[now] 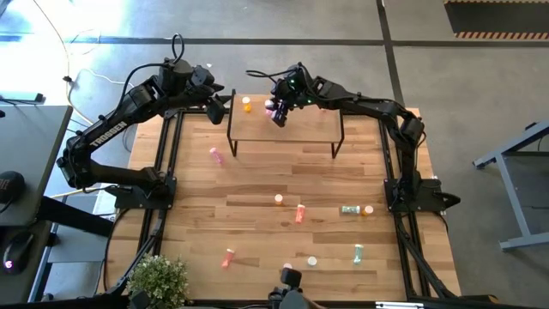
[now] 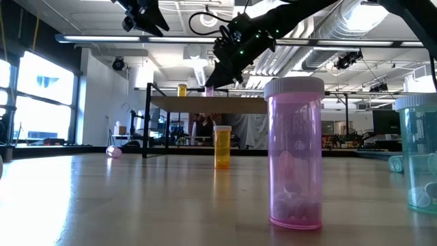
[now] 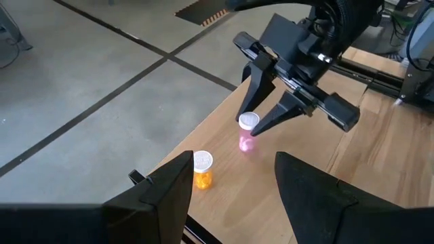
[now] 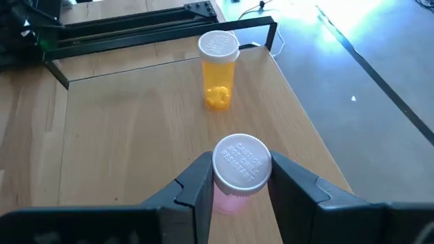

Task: Pick and place medicine bottles onto shelf by color
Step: Put the middle purple medicine bottle on the shelf

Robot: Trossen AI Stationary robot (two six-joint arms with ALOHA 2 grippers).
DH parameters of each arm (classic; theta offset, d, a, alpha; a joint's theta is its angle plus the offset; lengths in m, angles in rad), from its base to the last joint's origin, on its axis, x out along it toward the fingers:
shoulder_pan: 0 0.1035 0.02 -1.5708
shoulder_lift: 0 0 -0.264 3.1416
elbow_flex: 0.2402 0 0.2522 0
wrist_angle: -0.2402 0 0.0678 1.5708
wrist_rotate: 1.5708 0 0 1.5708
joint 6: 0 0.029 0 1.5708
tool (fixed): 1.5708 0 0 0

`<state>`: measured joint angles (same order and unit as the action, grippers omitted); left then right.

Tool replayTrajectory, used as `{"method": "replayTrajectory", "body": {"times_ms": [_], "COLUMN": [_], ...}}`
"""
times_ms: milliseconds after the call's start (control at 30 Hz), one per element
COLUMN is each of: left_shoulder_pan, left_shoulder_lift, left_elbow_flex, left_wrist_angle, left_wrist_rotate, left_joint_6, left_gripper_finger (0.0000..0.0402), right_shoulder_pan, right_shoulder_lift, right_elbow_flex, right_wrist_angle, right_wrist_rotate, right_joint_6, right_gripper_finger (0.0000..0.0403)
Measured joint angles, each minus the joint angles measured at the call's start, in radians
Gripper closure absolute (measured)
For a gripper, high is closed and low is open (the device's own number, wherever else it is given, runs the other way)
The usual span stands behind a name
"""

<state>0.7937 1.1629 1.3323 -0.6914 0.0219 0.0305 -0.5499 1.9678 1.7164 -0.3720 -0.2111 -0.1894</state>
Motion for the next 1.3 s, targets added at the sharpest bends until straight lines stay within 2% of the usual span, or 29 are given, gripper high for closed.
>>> {"method": "replayTrajectory", "body": {"times_ms": [633,1300], "left_shoulder_pan": [0.0,0.0], "left_shoulder_lift": [0.0,0.0], "left_elbow_flex": [0.0,0.0], "left_wrist_angle": [0.0,0.0], "left_wrist_rotate": [0.0,0.0], "left_joint_6": [0.01,0.019], "left_gripper_finger": [0.0206,0.0206], "right_shoulder_pan": [0.0,0.0], "right_shoulder_lift": [-0.002,-0.002], "right_elbow_flex": [0.001,0.031], "right_wrist_angle": [-0.034,-0.038], "right_wrist_rotate": [0.043,0.07], "right_joint_6": [-0.074,-0.038], "right_gripper_finger": [0.0292,0.0219]}}
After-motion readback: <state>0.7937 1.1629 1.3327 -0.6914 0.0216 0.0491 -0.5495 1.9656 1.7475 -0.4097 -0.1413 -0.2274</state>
